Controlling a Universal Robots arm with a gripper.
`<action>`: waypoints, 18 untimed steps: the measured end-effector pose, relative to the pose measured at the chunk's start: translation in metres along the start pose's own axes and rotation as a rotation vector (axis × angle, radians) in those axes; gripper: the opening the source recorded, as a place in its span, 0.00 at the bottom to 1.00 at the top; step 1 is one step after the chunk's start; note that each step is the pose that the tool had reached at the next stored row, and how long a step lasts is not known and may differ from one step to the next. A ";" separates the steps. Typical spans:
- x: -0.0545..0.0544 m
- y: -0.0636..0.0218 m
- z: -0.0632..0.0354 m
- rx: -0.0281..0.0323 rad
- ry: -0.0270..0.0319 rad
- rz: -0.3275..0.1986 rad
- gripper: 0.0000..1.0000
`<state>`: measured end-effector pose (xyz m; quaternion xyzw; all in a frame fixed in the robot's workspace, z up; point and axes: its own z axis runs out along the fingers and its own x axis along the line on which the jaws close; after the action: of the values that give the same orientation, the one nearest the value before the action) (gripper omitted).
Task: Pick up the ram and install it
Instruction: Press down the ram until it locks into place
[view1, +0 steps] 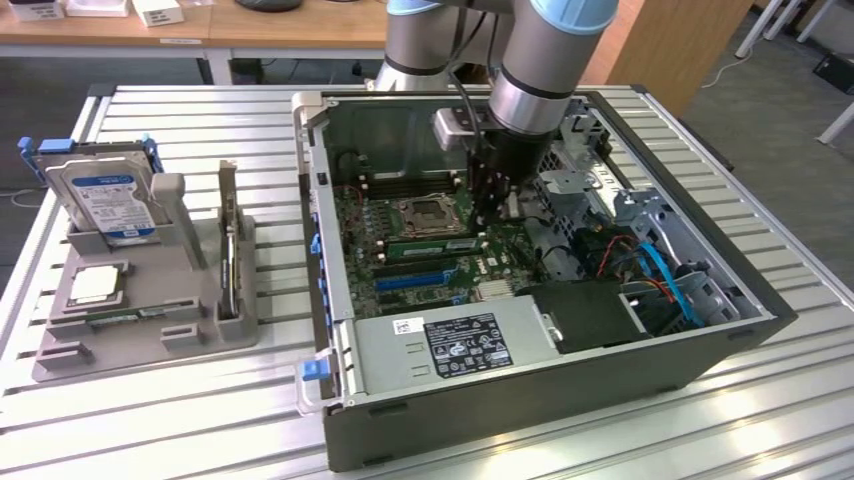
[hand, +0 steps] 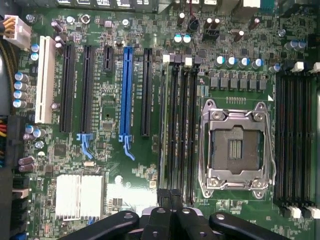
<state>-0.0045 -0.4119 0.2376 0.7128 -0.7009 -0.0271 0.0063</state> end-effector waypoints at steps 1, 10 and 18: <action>0.000 0.0019 0.0001 0.0002 0.0001 0.000 0.11; -0.001 0.0304 0.0015 0.0033 0.0000 0.000 0.11; -0.001 0.0542 0.0025 0.0038 0.0001 0.000 0.11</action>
<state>-0.0587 -0.4118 0.2376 0.7127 -0.7010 -0.0258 0.0050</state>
